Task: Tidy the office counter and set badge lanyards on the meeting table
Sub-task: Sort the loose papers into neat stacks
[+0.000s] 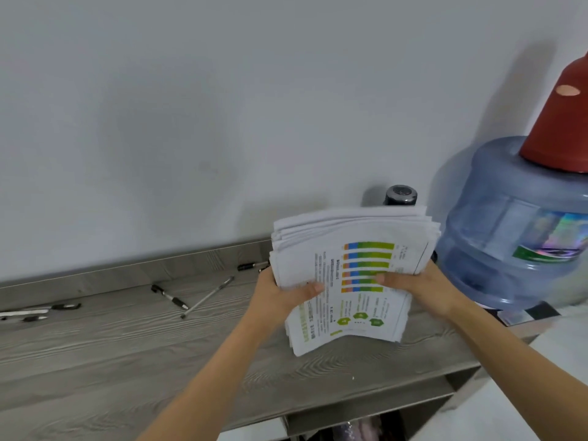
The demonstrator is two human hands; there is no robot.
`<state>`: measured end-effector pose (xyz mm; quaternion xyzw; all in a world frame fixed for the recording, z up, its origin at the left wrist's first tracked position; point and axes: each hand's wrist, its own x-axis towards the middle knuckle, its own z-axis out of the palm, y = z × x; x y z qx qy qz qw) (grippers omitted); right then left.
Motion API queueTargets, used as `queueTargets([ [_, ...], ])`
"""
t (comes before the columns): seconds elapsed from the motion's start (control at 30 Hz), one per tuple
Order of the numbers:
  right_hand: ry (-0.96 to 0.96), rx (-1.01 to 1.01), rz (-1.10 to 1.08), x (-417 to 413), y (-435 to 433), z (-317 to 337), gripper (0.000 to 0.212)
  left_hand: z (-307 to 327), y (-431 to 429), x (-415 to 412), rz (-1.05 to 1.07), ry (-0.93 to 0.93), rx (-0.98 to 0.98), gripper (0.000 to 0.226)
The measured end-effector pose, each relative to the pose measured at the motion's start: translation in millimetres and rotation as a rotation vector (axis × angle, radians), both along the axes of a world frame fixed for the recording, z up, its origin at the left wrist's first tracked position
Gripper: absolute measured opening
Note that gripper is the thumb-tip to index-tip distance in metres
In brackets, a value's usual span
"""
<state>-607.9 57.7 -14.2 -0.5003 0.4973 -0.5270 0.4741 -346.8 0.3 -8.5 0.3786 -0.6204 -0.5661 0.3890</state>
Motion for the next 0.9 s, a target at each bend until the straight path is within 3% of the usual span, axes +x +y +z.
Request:
queueTargets([
  [0.2, -0.022, -0.068, -0.032, 5, 5, 3, 0.042, 56, -2, -20, 0.244, 0.293, -0.039, 0.034],
  [0.4, -0.031, 0.002, -0.008, 5, 7, -5, 0.057, 60, -19, -25, 0.428, 0.278, 0.085, 0.018],
  [0.7, -0.005, 0.004, -0.079, 17, 10, -2, 0.031, 63, -16, -24, 0.28, 0.24, 0.049, 0.017],
  [0.9, 0.007, 0.035, -0.104, 13, 18, 23, 0.021, 55, -23, 5, -0.037, 0.199, 0.059, 0.053],
])
